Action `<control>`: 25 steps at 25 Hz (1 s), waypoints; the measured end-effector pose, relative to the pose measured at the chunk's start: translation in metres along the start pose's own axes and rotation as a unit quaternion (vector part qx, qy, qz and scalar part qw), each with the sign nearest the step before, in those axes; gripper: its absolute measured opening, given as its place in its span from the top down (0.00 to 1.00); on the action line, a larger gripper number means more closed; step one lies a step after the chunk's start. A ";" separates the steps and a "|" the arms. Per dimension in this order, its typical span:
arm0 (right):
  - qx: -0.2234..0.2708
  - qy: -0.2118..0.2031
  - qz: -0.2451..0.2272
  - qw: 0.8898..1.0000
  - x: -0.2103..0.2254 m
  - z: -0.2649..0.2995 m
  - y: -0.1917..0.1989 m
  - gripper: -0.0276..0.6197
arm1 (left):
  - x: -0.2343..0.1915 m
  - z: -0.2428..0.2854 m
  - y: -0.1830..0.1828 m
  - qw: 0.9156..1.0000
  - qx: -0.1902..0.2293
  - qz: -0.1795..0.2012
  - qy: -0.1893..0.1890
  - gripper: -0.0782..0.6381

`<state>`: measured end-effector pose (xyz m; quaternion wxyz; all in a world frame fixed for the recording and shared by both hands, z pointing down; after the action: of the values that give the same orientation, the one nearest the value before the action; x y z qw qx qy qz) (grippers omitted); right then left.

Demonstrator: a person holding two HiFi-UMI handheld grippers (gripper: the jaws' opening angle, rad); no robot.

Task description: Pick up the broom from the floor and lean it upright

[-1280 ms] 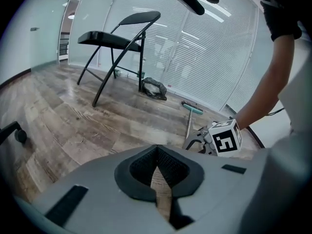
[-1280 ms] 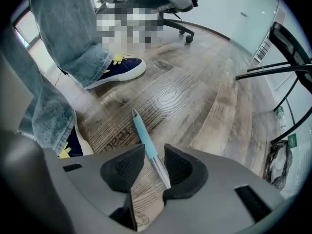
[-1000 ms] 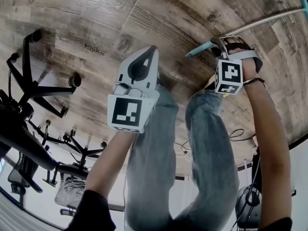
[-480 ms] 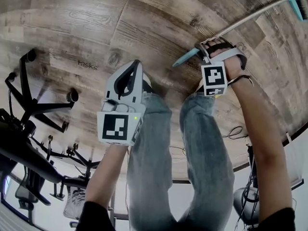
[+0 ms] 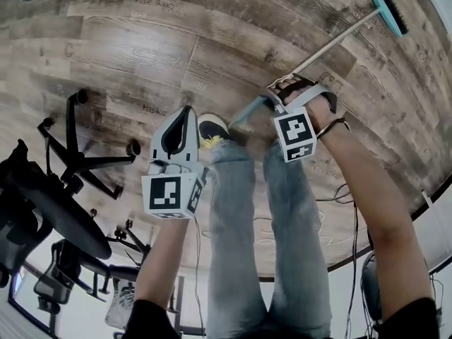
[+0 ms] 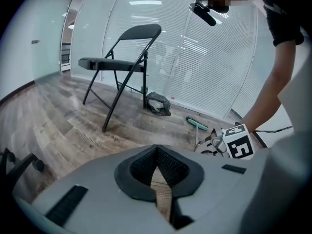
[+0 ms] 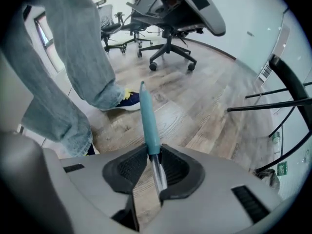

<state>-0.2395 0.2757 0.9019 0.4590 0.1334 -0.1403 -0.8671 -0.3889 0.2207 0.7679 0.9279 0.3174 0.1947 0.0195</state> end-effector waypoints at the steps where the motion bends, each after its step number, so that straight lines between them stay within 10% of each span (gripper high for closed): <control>1: 0.009 0.007 0.007 1.000 0.009 -0.017 -0.006 0.80 | 0.003 -0.008 -0.015 1.000 0.005 0.003 0.001 0.86; 15: 0.125 0.145 0.100 0.976 0.112 -0.262 -0.056 0.81 | 0.041 -0.110 -0.191 0.997 0.067 -0.004 -0.024 0.86; 25: 0.162 0.316 0.232 0.905 0.154 -0.431 -0.022 0.82 | 0.142 -0.121 -0.268 0.995 0.086 0.033 0.038 0.86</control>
<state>-0.1847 0.1077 0.4794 0.6398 0.4369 -0.1535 -0.6133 -0.3266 0.0998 0.4706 0.8880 0.4013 0.2196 0.0457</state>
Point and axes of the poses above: the fingertips, and each gripper's own axes: z forward along the fingers, x to its right, y out of its underside, the point moved 2 cm from there along -z, backward along the fingers, and after that the axes turned 11 degrees about -z, right-handed, at the moved point
